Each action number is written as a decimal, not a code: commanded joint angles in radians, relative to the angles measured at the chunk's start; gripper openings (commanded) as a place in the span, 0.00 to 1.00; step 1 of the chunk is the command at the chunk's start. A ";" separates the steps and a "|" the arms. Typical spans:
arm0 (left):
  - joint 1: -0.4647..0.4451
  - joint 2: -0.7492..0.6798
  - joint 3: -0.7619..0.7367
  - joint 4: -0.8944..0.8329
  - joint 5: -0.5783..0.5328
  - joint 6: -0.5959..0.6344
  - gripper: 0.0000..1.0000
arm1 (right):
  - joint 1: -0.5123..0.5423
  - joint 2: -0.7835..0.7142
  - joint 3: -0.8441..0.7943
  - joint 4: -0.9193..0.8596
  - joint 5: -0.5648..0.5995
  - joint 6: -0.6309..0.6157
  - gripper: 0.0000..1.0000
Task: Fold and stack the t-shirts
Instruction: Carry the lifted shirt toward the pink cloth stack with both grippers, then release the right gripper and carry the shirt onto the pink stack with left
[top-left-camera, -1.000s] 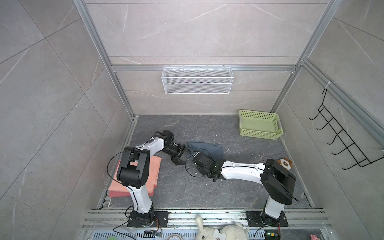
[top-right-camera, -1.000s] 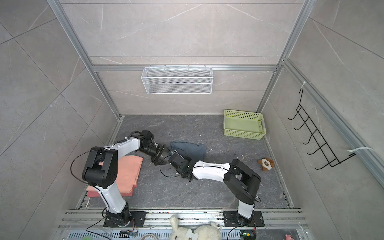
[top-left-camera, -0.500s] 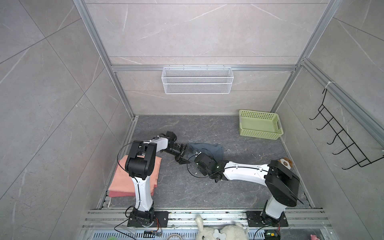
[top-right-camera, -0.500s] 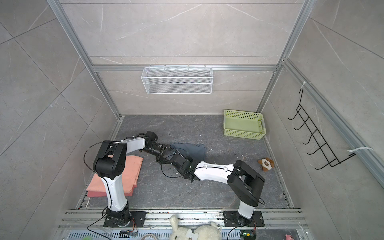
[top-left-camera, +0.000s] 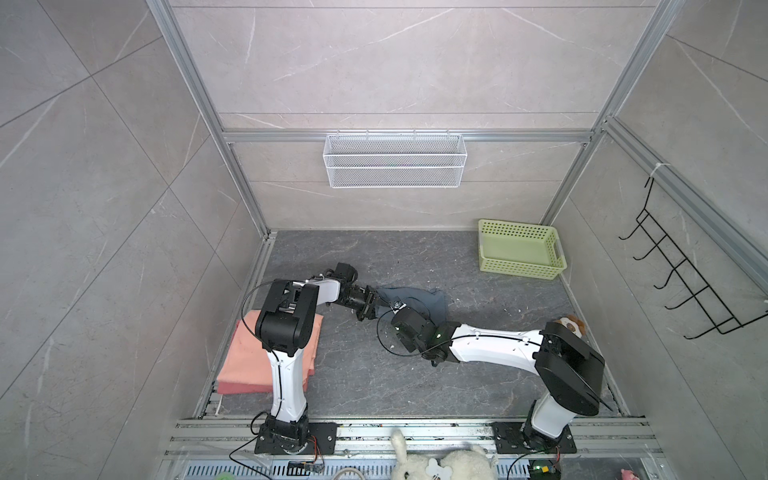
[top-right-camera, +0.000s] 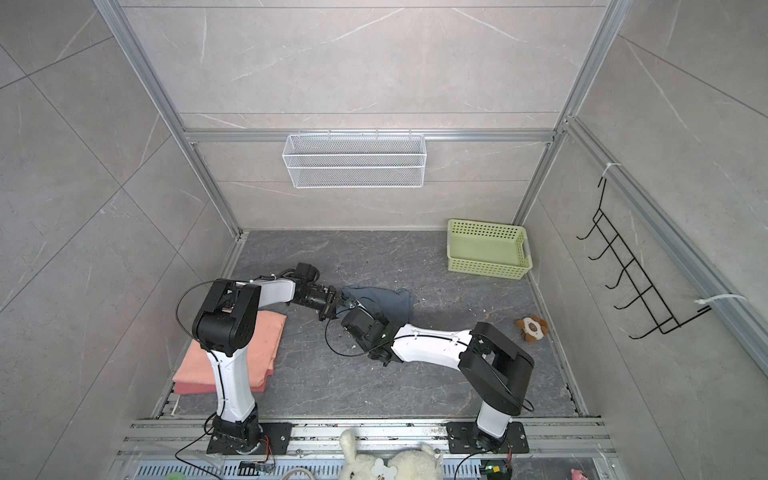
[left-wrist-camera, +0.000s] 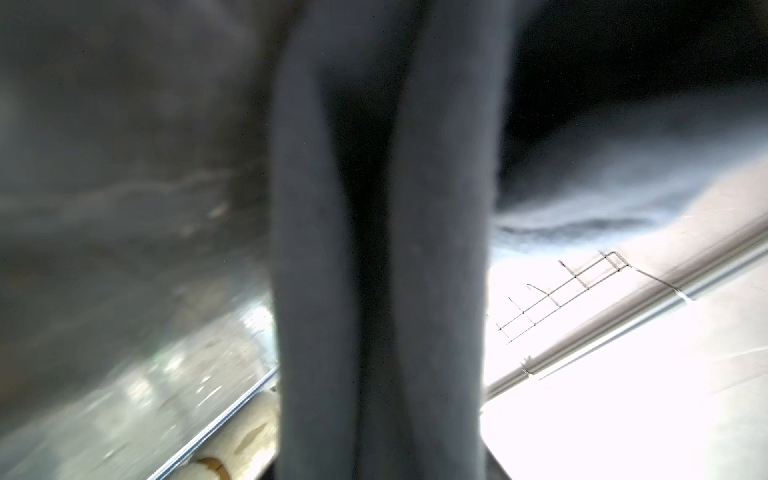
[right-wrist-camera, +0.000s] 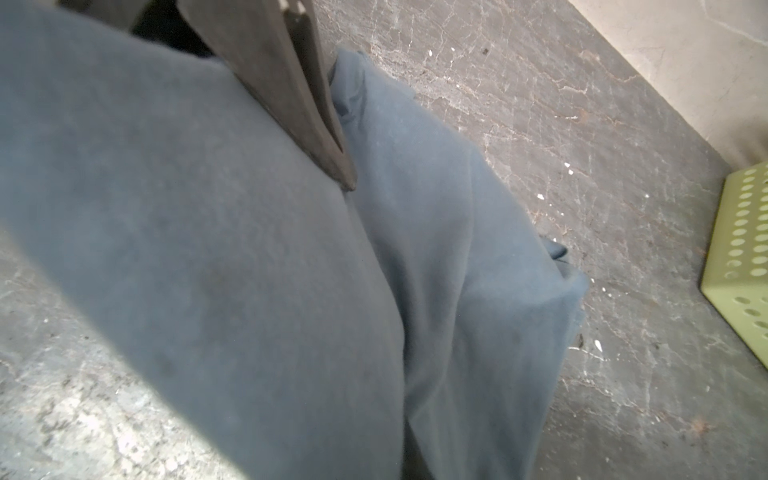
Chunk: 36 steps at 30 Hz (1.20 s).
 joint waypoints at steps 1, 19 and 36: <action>-0.009 -0.014 -0.017 0.057 0.027 -0.065 0.18 | 0.010 -0.028 -0.013 0.021 0.019 0.032 0.13; -0.009 -0.116 0.362 -0.808 -0.490 0.599 0.00 | 0.022 -0.183 0.051 -0.187 -0.227 0.097 0.73; -0.009 -0.438 0.368 -1.103 -1.042 0.760 0.00 | -0.042 -0.261 0.049 -0.232 0.026 0.277 0.81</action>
